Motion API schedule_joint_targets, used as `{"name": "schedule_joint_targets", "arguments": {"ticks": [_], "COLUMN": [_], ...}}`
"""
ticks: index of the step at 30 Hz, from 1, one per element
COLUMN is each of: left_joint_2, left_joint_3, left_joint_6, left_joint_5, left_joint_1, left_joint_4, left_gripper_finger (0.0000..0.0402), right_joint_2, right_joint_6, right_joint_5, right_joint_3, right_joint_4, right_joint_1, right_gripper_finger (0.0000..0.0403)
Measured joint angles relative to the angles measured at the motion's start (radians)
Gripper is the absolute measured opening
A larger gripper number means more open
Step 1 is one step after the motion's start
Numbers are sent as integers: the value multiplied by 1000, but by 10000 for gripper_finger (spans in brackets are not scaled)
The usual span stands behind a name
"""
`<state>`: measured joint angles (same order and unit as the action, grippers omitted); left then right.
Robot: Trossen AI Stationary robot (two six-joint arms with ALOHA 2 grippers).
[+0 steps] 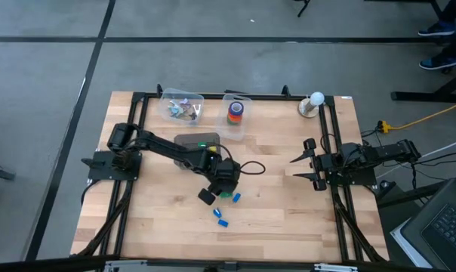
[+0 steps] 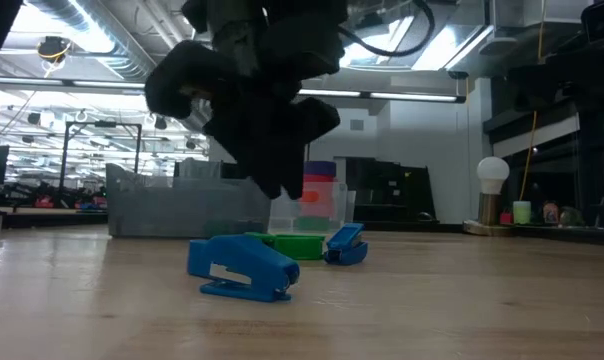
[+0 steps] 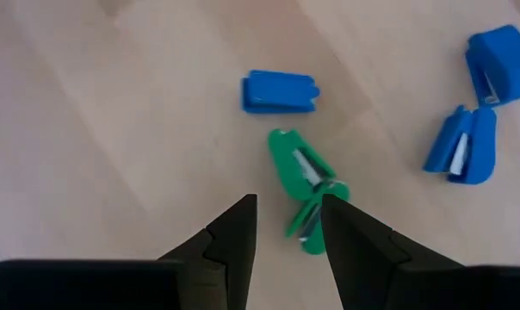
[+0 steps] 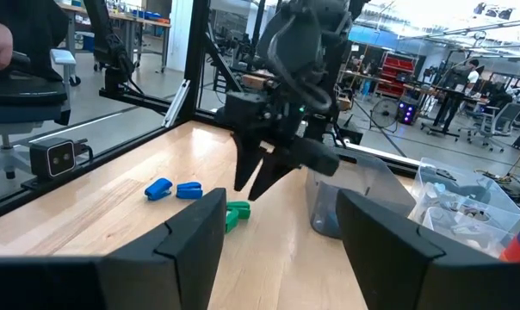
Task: Pick and place Stapler, Stapler remover, tape
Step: Put the green stapler into the black bin
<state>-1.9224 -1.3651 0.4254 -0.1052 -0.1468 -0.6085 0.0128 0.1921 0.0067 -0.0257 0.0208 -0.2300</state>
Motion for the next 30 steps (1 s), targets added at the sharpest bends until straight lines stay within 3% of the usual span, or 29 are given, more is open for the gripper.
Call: {"name": "schedule_joint_targets", "arguments": {"ticks": [12, 30], "left_joint_2": [-12, -18], "left_joint_3": [2, 33], "left_joint_6": [9, 226], "left_joint_5": [-45, 19], "left_joint_1": [-5, -43], "left_joint_4": [-34, -13], "left_gripper_finger": [127, 143], "right_joint_2": [0, 0], "right_joint_6": [0, 0], "right_joint_5": [0, 0], "right_joint_3": [0, 0], "right_joint_4": [0, 0], "right_joint_1": [0, 0], "right_gripper_finger": [225, 225]}}
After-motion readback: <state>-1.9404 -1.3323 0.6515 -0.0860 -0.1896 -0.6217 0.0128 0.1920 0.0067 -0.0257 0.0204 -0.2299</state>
